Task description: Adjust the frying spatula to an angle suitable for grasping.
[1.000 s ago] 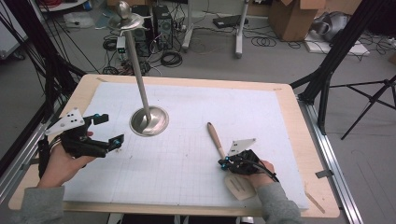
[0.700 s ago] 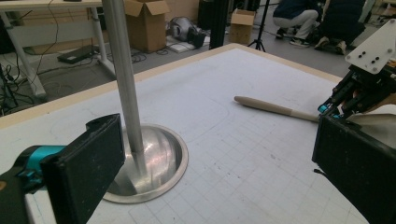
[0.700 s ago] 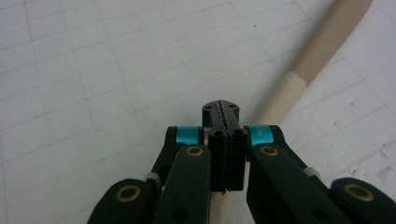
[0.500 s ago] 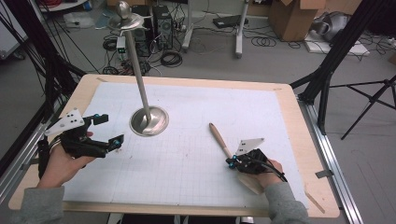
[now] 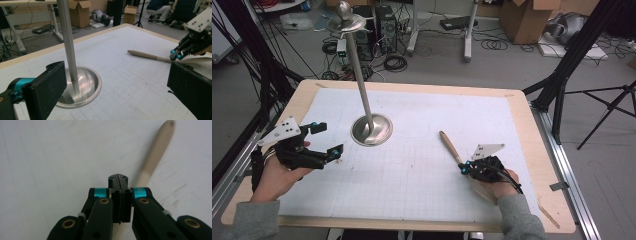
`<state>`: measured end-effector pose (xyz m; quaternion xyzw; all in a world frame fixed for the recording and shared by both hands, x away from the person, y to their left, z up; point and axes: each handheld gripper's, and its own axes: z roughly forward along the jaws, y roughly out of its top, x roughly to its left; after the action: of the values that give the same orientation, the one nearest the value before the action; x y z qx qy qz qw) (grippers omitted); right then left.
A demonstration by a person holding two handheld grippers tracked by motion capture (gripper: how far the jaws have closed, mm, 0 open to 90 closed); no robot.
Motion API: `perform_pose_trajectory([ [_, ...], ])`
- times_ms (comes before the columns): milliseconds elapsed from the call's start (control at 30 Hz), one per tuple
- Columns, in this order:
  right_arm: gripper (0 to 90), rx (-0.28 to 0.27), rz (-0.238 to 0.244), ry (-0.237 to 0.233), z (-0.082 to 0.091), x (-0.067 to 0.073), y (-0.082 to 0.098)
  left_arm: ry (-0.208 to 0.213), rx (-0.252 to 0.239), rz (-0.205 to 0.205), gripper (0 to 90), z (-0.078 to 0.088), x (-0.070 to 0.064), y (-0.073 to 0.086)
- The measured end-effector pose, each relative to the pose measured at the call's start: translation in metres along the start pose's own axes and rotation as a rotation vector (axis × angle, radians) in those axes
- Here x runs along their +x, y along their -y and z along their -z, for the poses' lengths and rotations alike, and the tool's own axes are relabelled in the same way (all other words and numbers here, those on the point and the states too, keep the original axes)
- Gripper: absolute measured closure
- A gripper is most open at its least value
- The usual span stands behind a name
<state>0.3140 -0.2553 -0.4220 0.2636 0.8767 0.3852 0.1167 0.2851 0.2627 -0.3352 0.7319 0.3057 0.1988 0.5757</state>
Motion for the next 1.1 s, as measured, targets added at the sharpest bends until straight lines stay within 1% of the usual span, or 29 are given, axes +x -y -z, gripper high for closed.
perform_pose_trajectory([
  [67,90.0,-0.050,-0.048,0.033,0.001,-0.004,-0.006,-0.001,0.005,0.001,2.9,0.001,0.000,0.001],
  [100,90.0,-0.057,-0.064,0.043,-0.001,-0.007,-0.009,-0.005,0.006,0.001,2.9,0.001,0.001,0.002],
  [167,90.0,-0.030,-0.075,0.071,-0.006,-0.011,-0.014,-0.007,0.006,0.005,2.9,0.003,0.001,0.003],
  [300,90.0,0.017,-0.113,0.092,-0.016,-0.021,-0.020,-0.016,0.007,0.008,2.9,0.007,0.002,0.005],
  [400,90.0,0.046,-0.156,0.106,-0.020,-0.029,-0.017,-0.029,0.008,0.014,2.9,0.012,0.003,0.007],
  [467,90.0,0.069,-0.177,0.117,-0.023,-0.033,-0.014,-0.036,0.007,0.016,2.9,0.014,0.003,0.008],
  [500,90.0,0.076,-0.181,0.112,-0.024,-0.035,-0.013,-0.039,0.009,0.015,2.9,0.016,0.003,0.008],
  [600,90.0,0.084,-0.176,0.100,-0.028,-0.037,-0.012,-0.045,0.007,0.014,2.9,0.019,0.002,0.009],
  [667,90.0,0.095,-0.158,0.088,-0.032,-0.035,-0.013,-0.049,0.005,0.017,2.9,0.020,0.001,0.009],
  [700,90.0,0.097,-0.148,0.089,-0.034,-0.034,-0.015,-0.050,0.005,0.014,2.9,0.021,0.002,0.009],
  [733,90.0,0.091,-0.142,0.077,-0.035,-0.034,-0.015,-0.051,0.008,0.012,2.9,0.021,0.002,0.009],
  [767,90.0,0.083,-0.127,0.071,-0.036,-0.033,-0.016,-0.053,0.009,0.014,2.9,0.022,0.002,0.010],
  [833,90.0,0.076,-0.115,0.065,-0.037,-0.032,-0.018,-0.054,0.009,0.016,2.9,0.022,0.002,0.010],
  [1000,90.0,0.080,-0.069,0.064,-0.040,-0.027,-0.021,-0.054,0.010,0.017,2.9,0.021,0.002,0.010],
  [1033,90.0,0.083,-0.051,0.068,-0.041,-0.025,-0.021,-0.053,0.011,0.016,2.9,0.021,0.002,0.010],
  [1100,90.0,0.091,-0.034,0.073,-0.041,-0.024,-0.023,-0.053,0.013,0.015,2.9,0.021,0.002,0.010],
])
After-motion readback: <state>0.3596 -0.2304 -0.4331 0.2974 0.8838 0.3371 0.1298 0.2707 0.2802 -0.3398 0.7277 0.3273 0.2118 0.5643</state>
